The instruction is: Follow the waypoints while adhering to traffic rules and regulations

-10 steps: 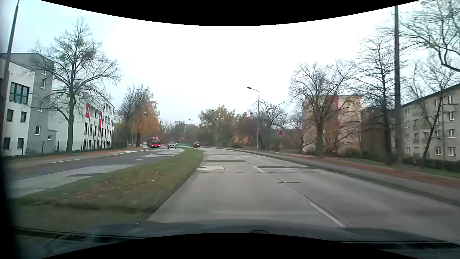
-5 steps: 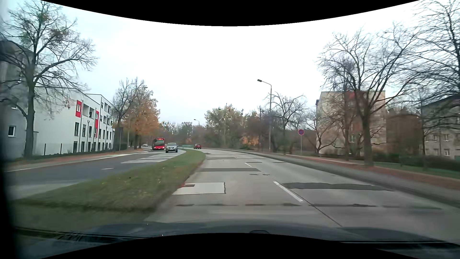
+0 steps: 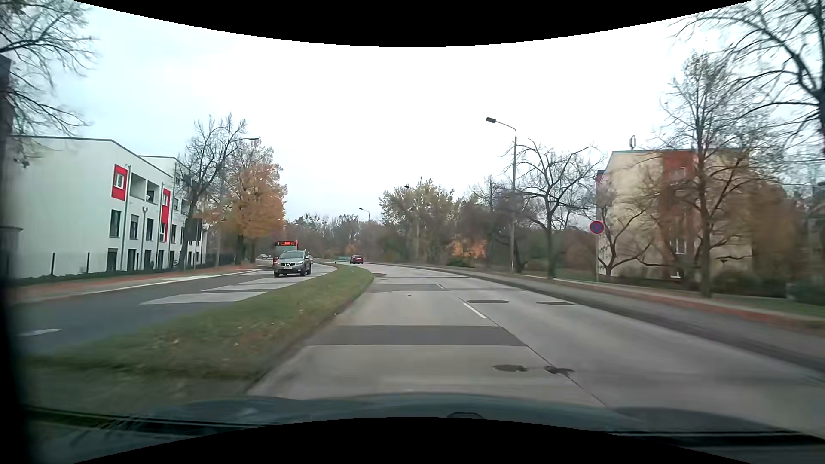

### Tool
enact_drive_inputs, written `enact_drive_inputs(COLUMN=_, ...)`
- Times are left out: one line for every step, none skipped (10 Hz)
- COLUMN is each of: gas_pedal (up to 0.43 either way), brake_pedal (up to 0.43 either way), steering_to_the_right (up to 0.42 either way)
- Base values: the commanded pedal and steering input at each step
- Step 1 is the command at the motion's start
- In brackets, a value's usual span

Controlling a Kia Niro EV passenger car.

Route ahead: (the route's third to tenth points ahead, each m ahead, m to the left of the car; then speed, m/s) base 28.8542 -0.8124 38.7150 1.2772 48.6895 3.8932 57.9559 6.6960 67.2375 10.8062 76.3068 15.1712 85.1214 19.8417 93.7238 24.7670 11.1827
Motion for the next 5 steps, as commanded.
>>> enact_drive_inputs(gas_pedal=0.15, brake_pedal=0.0, steering_to_the_right=-0.035)
enact_drive_inputs(gas_pedal=0.15, brake_pedal=0.0, steering_to_the_right=-0.035)
enact_drive_inputs(gas_pedal=0.15, brake_pedal=0.0, steering_to_the_right=-0.035)
enact_drive_inputs(gas_pedal=0.15, brake_pedal=0.0, steering_to_the_right=-0.035)
enact_drive_inputs(gas_pedal=0.15, brake_pedal=0.0, steering_to_the_right=-0.035)
